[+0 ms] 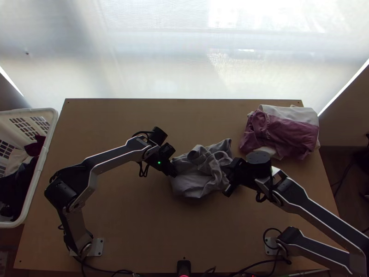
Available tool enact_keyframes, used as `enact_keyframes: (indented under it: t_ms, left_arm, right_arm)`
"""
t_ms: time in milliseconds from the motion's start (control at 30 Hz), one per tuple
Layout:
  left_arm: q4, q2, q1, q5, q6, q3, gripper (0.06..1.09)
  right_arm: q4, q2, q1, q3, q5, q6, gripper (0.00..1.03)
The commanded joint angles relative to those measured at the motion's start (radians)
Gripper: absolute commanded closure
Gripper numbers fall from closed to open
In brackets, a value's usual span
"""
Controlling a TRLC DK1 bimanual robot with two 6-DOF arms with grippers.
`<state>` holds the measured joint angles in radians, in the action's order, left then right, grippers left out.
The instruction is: Fold the t-shirt
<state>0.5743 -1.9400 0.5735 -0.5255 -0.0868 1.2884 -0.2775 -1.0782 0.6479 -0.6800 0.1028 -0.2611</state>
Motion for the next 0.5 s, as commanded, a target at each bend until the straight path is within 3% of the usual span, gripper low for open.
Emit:
enact_keyframes:
  t_ms: [0,267,467]
  left_arm:
    - [0.01,0.006,-0.006,0.001,-0.002,-0.004,1.05]
    - [0.009,0.003,-0.009,0.001,-0.002,-0.006,1.05]
    - [0.012,0.009,-0.029,0.001,-0.002,-0.014,1.05]
  right_arm:
    - [-0.015,-0.103,0.13,-0.089,0.055,0.08,1.0]
    - [0.043,-0.285,0.248,-0.187,0.057,0.129,1.0]
    - [0.081,-0.402,0.271,-0.214,0.057,0.135,1.0]
